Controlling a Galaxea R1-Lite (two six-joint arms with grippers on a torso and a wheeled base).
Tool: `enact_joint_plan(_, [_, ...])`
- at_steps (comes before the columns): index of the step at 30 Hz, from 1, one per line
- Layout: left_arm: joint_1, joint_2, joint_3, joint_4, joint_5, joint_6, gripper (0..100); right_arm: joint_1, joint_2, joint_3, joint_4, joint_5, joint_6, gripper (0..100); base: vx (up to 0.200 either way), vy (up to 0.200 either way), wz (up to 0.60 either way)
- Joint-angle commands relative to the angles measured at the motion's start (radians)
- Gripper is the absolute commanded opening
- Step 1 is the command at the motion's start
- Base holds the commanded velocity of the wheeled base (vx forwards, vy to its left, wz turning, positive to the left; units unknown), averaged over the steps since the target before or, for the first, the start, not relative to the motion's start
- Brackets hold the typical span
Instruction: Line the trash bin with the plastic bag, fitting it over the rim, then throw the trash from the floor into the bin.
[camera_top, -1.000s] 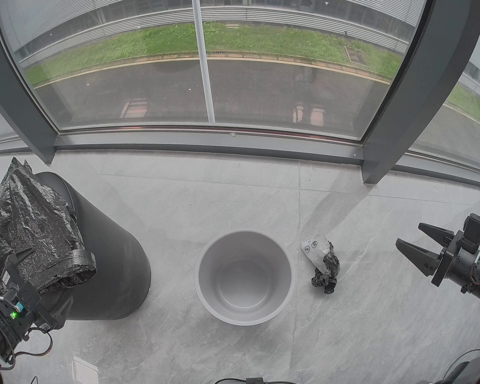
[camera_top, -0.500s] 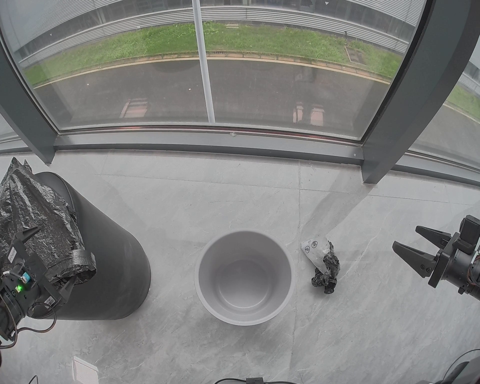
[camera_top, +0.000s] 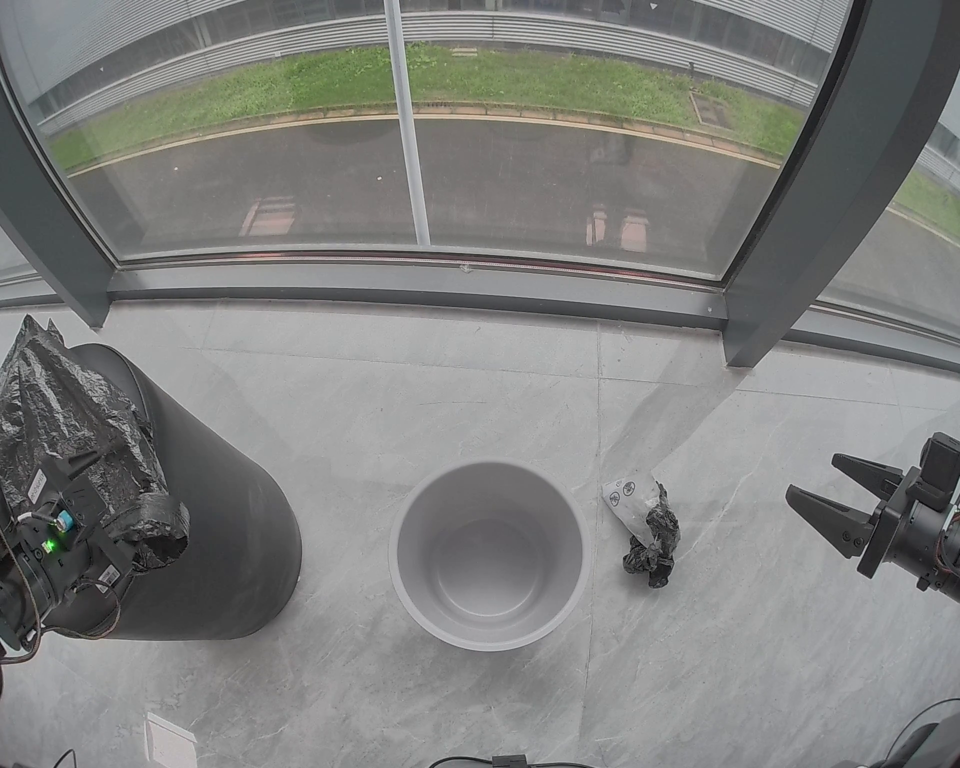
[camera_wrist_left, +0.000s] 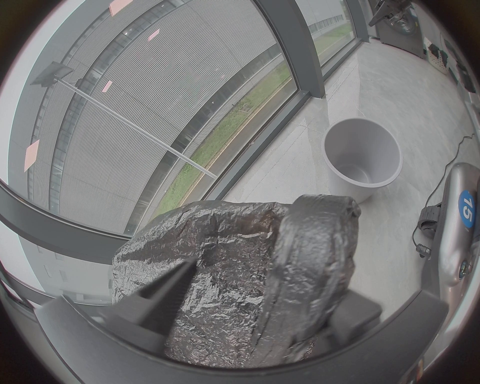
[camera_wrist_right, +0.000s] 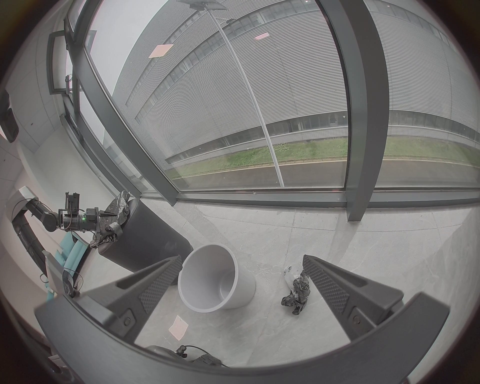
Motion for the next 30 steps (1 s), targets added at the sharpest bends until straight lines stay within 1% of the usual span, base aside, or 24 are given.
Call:
enact_joint_plan(1, [0.0, 0.007, -0.003, 0.0, 0.001, -0.007, 0, 0.002, -0.006, 0.001, 0.0, -0.001, 0.0, 100, 0.0, 0.0, 0.0])
enact_joint_plan(5, [0.0, -0.014, 0.003, 0.0, -0.004, -0.027, 0, 0.002, -0.006, 0.001, 0.0, -0.001, 0.0, 100, 0.0, 0.0, 0.0])
enact_joint_plan(8, [-0.01, -0.025, 0.003, 0.001, -0.01, -0.068, 0, 0.002, -0.008, 0.006, 0.0, -0.001, 0.0, 100, 0.0, 0.0, 0.0])
enact_joint_plan(9, [-0.01, -0.027, 0.0, 0.001, -0.013, -0.103, 0, 0.002, -0.006, 0.009, 0.0, 0.001, 0.0, 100, 0.0, 0.0, 0.0])
enact_joint_plan(10, [-0.011, -0.028, -0.001, 0.0, -0.016, -0.116, 0, 0.002, -0.006, 0.01, 0.0, -0.001, 0.0, 100, 0.0, 0.0, 0.0])
enact_joint_plan(13, [-0.031, -0.086, -0.026, 0.001, -0.073, -0.298, 0, 0.002, -0.002, 0.012, 0.0, 0.001, 0.0, 100, 0.0, 0.0, 0.0])
enact_joint_plan(14, [-0.031, -0.094, -0.031, 0.004, -0.081, -0.32, 0, 0.002, -0.002, 0.012, 0.0, 0.001, 0.0, 100, 0.0, 0.0, 0.0])
enact_joint_plan(15, [-0.03, -0.129, -0.057, 0.009, -0.13, -0.461, 0, 0.002, 0.001, 0.012, 0.0, 0.001, 0.0, 100, 0.0, 0.0, 0.0])
enact_joint_plan(16, [-0.03, -0.142, -0.072, 0.009, -0.15, -0.539, 0, 0.002, 0.003, 0.012, 0.0, 0.001, 0.0, 100, 0.0, 0.0, 0.0])
enact_joint_plan(17, [-0.03, -0.146, -0.081, 0.009, -0.159, -0.581, 0, 0.002, 0.003, 0.012, 0.0, 0.001, 0.0, 100, 0.0, 0.0, 0.0])
enact_joint_plan(18, [-0.03, -0.171, -0.112, 0.009, -0.182, -0.742, 0, 0.002, 0.008, 0.012, 0.0, 0.001, -0.002, 100, 0.0, 0.0, 0.0])
enact_joint_plan(19, [-0.028, -0.18, -0.129, 0.012, -0.188, -0.832, 0, 0.003, 0.011, 0.012, 0.0, 0.001, -0.002, 100, 0.0, 0.0, 0.0])
enact_joint_plan(21, [-0.022, -0.188, -0.15, 0.012, -0.2, -1.056, 0, 0.003, 0.014, 0.01, -0.003, -0.001, 0.0, 100, 0.0, 0.0, 0.0])
enact_joint_plan(22, [-0.02, -0.189, -0.155, 0.011, -0.202, -1.14, 0, 0.003, 0.014, 0.01, -0.013, -0.002, 0.003, 100, 0.0, 0.0, 0.0])
enact_joint_plan(23, [-0.02, -0.189, -0.156, 0.009, -0.202, -1.18, 0, 0.003, 0.014, 0.009, -0.022, -0.002, 0.008, 100, 0.0, 0.0, 0.0])
enact_joint_plan(24, [-0.02, -0.192, -0.156, 0.009, -0.202, -1.292, 0, 0.008, 0.012, 0.01, -0.068, -0.004, 0.052, 100, 0.0, 0.0, 0.0])
enact_joint_plan(25, [-0.02, -0.191, -0.156, 0.009, -0.203, -1.34, 0, 0.019, 0.012, 0.009, -0.1, -0.011, 0.097, 100, 0.0, 0.0, 0.0])
enact_joint_plan(26, [-0.022, -0.181, -0.162, 0.009, -0.203, -1.386, 0, 0.042, 0.012, 0.001, -0.135, -0.036, 0.161, 100, 0.0, 0.0, 0.0])
enact_joint_plan(27, [-0.022, -0.18, -0.164, 0.008, -0.203, -1.4, 0, 0.051, 0.012, -0.002, -0.145, -0.045, 0.182, 100, 0.0, 0.0, 0.0])
enact_joint_plan(28, [-0.028, -0.168, -0.192, 0.009, -0.205, -1.483, 0, 0.103, 0.025, -0.04, -0.166, -0.125, 0.293, 100, 0.0, 0.0, 0.0])
enact_joint_plan(29, [-0.033, -0.16, -0.205, 0.014, -0.205, -1.522, 0, 0.132, 0.04, -0.066, -0.163, -0.166, 0.336, 100, 0.0, 0.0, 0.0])
enact_joint_plan(30, [-0.048, -0.148, -0.232, 0.018, -0.206, -1.587, 0, 0.187, 0.084, -0.106, -0.152, -0.241, 0.39, 100, 0.0, 0.0, 0.0])
